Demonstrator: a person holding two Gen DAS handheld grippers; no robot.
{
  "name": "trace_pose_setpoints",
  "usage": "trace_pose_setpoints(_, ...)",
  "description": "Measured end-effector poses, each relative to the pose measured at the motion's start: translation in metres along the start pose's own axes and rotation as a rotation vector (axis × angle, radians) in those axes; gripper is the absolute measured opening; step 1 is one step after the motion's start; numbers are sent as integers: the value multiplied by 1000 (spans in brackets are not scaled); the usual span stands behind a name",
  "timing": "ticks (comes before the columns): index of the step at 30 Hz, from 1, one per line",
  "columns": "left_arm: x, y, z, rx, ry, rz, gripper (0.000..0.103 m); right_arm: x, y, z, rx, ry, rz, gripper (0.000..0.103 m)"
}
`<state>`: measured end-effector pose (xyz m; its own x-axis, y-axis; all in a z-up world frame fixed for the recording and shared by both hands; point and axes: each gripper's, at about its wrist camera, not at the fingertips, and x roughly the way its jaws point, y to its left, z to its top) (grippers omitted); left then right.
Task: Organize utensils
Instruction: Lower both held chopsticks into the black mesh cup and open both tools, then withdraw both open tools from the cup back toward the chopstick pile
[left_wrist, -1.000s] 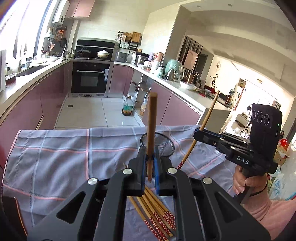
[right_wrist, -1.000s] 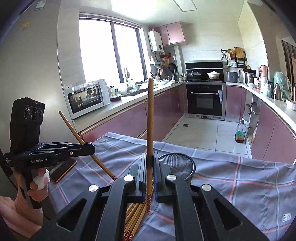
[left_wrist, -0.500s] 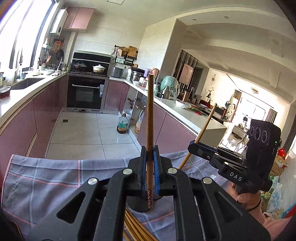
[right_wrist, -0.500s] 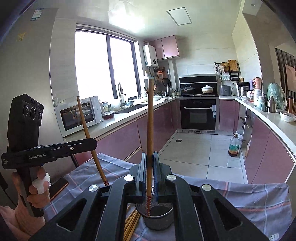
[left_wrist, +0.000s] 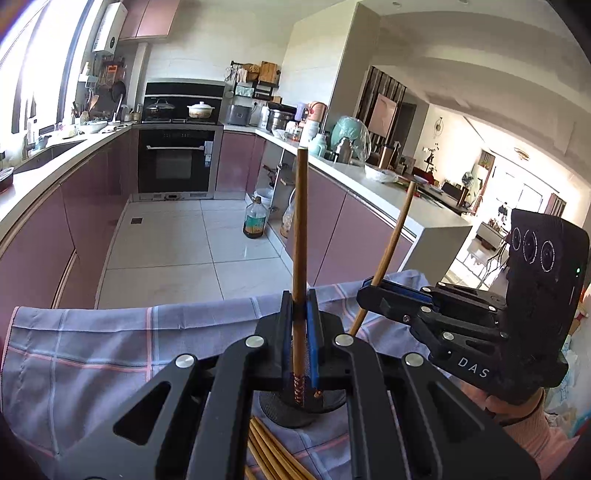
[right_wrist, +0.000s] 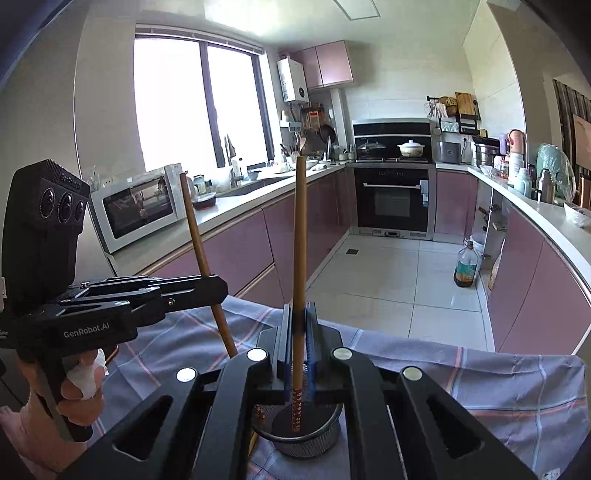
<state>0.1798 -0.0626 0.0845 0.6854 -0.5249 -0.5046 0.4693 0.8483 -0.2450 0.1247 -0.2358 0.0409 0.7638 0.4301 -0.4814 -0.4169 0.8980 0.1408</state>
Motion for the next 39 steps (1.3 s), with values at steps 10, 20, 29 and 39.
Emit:
trace_pose_setpoints(10, 64, 15, -32, -7, 124, 19, 8, 39, -10, -13, 31, 151, -6, 5)
trace_pose_setpoints(20, 95, 39, -43, -51, 156, 38, 20, 48, -18, -12, 85, 153, -28, 9)
trace_pose_setpoints(29, 75, 44, -55, -43, 97, 88, 28, 36, -18, -13, 91, 103, -32, 19)
trace_pose_setpoints(39, 39, 56, -83, -25, 59, 171, 39, -8, 12, -25, 11, 46, 60, 27)
